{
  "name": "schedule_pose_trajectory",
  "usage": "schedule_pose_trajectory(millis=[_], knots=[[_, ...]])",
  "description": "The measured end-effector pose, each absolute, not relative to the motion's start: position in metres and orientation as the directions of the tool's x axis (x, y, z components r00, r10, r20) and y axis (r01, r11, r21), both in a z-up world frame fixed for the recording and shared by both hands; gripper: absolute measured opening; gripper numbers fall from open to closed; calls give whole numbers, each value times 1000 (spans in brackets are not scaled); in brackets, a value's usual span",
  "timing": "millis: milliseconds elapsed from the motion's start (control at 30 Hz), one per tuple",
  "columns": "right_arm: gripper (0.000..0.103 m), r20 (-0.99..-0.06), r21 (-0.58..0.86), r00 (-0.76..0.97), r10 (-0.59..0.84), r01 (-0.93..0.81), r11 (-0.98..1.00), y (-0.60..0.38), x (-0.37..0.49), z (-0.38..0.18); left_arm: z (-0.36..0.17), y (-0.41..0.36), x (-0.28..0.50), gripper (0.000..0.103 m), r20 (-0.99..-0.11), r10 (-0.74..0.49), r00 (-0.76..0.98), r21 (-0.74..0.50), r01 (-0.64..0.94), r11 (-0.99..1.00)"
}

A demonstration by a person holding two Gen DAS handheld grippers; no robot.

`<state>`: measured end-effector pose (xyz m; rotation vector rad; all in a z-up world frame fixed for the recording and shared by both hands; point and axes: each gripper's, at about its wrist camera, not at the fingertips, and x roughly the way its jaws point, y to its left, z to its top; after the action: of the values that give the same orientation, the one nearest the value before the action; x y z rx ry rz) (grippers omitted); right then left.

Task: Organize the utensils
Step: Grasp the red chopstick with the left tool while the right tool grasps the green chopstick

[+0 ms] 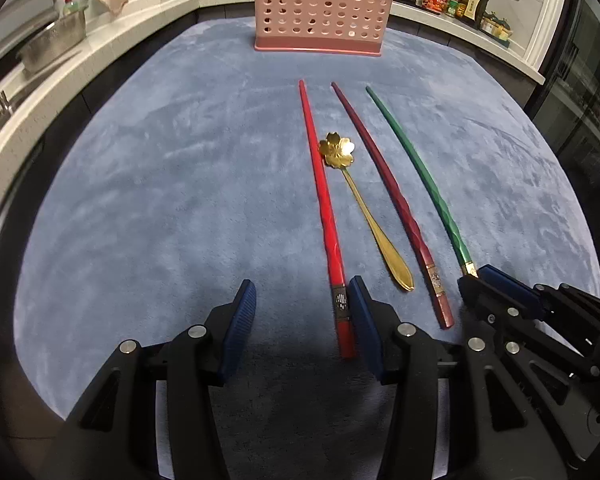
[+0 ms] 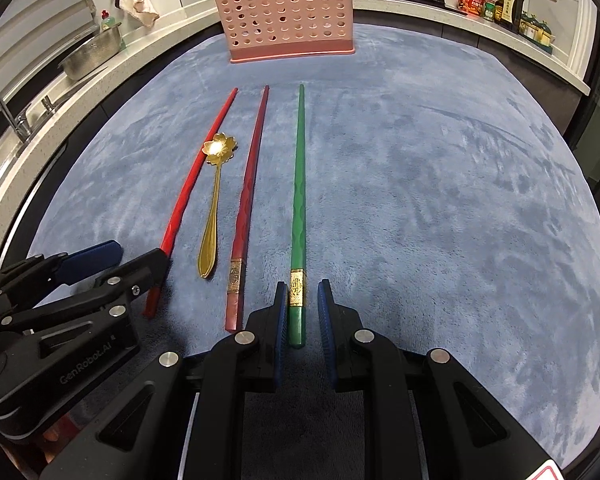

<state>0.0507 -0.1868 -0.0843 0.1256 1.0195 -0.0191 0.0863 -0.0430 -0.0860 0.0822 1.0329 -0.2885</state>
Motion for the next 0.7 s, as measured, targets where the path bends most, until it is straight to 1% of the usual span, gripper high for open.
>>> schedule_pose_trajectory(millis=[100, 267, 367, 433, 467, 533, 700], knots=[[16, -850, 98, 525, 44, 75, 992, -187, 51, -84, -88, -41, 88, 46, -853, -215, 475, -90, 272, 958], [16, -850, 96, 525, 43, 74, 993, -186, 51, -85, -89, -43, 85, 44, -847, -211, 487, -73, 287, 955], [16, -850, 96, 526, 45, 71, 993, -187, 50, -85, -89, -40, 84, 38, -844, -220, 489, -85, 282, 955], [16, -849, 93, 527, 44, 68, 993, -186, 50, -85, -89, -38, 83, 29, -843, -220, 491, -88, 277, 957], [16, -848, 93, 528, 43, 68, 993, -186, 50, -85, -89, -37, 83, 27, -843, -217, 492, -87, 274, 958], [16, -848, 94, 529, 44, 68, 993, -186, 49, -85, -89, -35, 83, 20, -842, -220, 492, -91, 272, 958], [13, -848, 91, 529, 42, 67, 994, -186, 49, -85, -89, -33, 83, 9, -842, -230, 489, -103, 273, 957]])
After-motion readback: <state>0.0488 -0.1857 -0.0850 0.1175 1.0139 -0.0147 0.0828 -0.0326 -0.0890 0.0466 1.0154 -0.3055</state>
